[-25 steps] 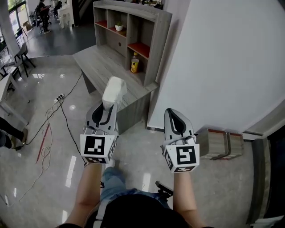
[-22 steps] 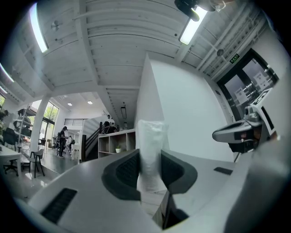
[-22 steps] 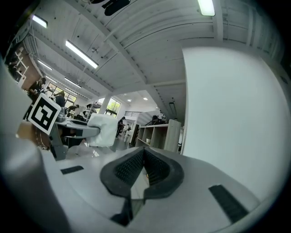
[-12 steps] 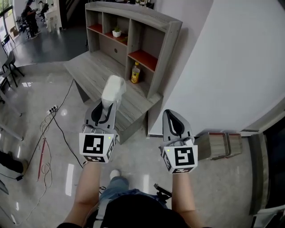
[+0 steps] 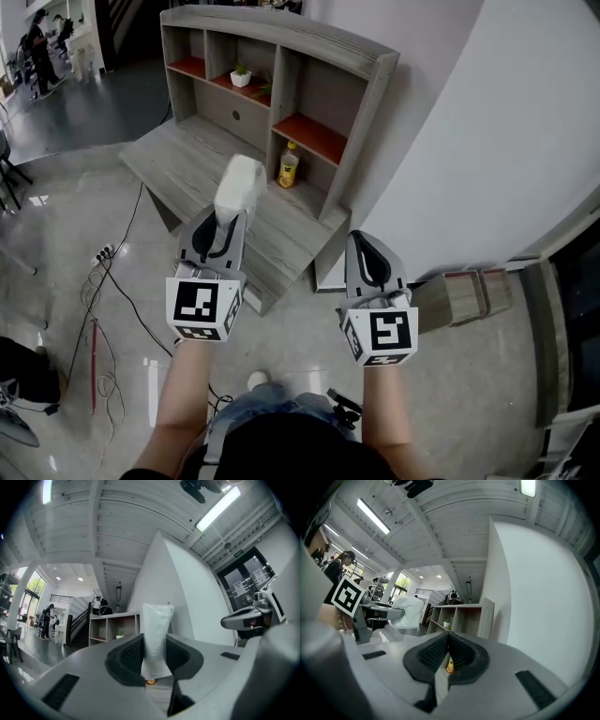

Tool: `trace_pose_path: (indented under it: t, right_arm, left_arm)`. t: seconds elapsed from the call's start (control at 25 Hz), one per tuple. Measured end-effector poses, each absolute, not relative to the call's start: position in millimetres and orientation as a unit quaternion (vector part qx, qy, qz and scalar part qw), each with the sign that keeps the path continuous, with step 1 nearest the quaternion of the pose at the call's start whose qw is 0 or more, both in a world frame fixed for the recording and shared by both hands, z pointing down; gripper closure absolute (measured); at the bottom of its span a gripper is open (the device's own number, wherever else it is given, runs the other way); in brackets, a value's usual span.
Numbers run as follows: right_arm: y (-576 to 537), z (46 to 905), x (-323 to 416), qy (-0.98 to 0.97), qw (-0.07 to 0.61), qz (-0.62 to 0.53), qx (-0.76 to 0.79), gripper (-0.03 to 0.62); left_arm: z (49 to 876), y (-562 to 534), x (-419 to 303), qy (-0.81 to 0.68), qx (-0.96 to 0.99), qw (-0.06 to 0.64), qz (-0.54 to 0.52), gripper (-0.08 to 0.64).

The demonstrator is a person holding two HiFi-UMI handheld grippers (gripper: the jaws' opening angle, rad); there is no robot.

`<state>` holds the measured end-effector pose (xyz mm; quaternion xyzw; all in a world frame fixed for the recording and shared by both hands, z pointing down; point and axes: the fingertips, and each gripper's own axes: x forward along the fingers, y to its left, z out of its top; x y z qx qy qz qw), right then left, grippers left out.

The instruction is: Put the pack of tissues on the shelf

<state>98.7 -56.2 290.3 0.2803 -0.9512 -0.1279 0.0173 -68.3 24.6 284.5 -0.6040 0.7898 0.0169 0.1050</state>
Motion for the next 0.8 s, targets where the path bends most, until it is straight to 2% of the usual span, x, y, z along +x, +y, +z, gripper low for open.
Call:
trace_pose_path:
  t: [0.8]
  right_arm:
    - [-109, 311, 31, -0.944, 0.028, -0.114, 0.308, 0.575]
  left_arm:
    - [301, -37, -130, 0.762, -0.64, 0.101, 0.011, 0.459]
